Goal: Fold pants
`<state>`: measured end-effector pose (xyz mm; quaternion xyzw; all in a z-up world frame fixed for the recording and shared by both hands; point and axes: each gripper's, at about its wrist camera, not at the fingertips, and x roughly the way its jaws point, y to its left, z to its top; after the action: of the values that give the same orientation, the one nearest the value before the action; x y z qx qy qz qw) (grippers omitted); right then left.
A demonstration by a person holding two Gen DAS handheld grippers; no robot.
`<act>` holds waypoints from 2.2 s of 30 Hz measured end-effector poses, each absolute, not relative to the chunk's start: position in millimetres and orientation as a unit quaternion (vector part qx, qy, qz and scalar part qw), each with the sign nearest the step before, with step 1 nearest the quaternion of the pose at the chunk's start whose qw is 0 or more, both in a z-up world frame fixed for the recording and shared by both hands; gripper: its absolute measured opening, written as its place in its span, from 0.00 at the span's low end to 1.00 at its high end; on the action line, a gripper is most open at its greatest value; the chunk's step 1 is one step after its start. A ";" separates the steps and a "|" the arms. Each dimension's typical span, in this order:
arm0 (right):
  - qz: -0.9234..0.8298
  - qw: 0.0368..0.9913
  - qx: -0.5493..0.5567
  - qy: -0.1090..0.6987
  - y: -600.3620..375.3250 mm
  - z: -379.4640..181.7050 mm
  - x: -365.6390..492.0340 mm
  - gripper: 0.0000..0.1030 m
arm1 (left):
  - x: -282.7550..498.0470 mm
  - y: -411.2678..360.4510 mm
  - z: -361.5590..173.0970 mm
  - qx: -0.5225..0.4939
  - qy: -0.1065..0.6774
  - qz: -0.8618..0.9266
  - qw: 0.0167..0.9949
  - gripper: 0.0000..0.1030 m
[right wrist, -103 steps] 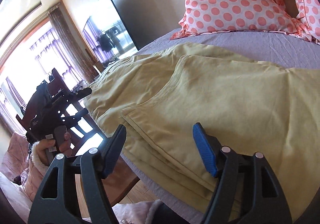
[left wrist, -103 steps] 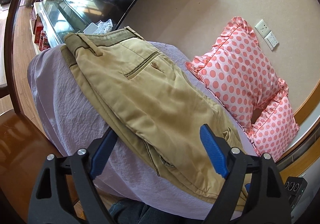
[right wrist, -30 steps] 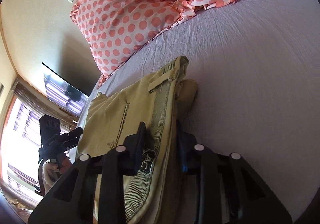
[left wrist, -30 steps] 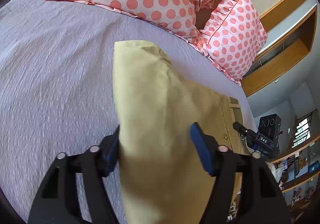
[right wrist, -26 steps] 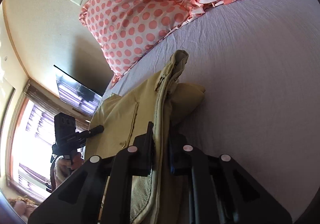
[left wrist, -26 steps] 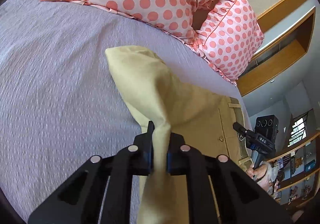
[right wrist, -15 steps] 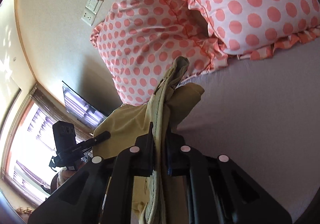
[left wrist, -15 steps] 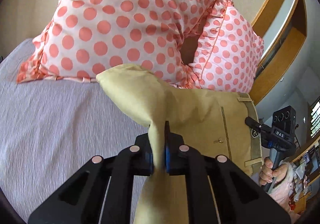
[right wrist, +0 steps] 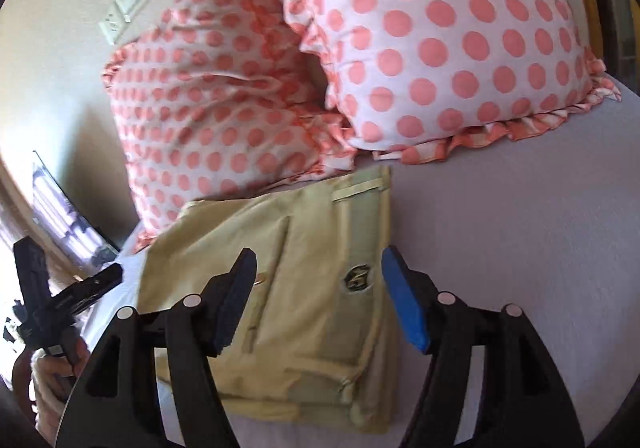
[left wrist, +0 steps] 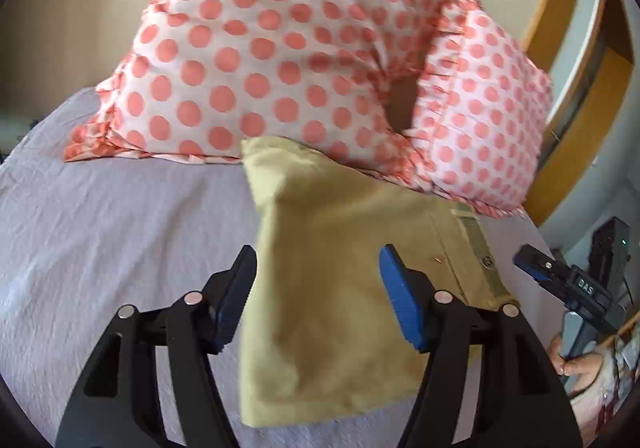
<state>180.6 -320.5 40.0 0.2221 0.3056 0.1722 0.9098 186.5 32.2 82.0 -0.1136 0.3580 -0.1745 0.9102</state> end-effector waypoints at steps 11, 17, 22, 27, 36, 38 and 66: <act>0.097 0.920 0.144 0.350 -273.6 28.2 140.5 0.99 | 146.5 -40.4 38.1 0.051 0.386 -0.078 0.918 0.95; 0.018 0.945 0.003 0.327 -229.3 10.6 82.1 0.99 | 91.1 -31.9 29.5 0.094 0.372 0.007 0.923 0.98; 0.021 0.937 0.020 0.348 -222.1 -11.7 68.0 0.99 | 66.0 -16.2 11.4 0.050 0.402 -0.005 0.914 0.98; 0.007 0.933 0.027 0.360 -218.6 -20.1 62.5 0.99 | 61.5 -9.9 7.6 0.021 0.404 -0.015 0.914 0.98; -0.009 0.932 0.025 0.362 -214.7 -22.5 59.1 0.99 | 56.5 -9.9 4.5 0.028 0.384 -0.032 0.922 0.98; -0.009 0.932 0.025 0.361 -214.9 -22.5 58.9 0.99 | 56.4 -9.9 4.3 0.028 0.383 -0.032 0.923 0.98; -0.009 0.933 0.025 0.360 -215.6 -22.5 58.7 0.99 | 55.7 -10.2 4.4 0.028 0.381 -0.032 0.923 0.98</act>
<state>58.7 -215.6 -22.5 0.0249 0.3596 -0.0086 0.9327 55.7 -10.2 4.4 0.0281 0.3815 -0.0320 0.9234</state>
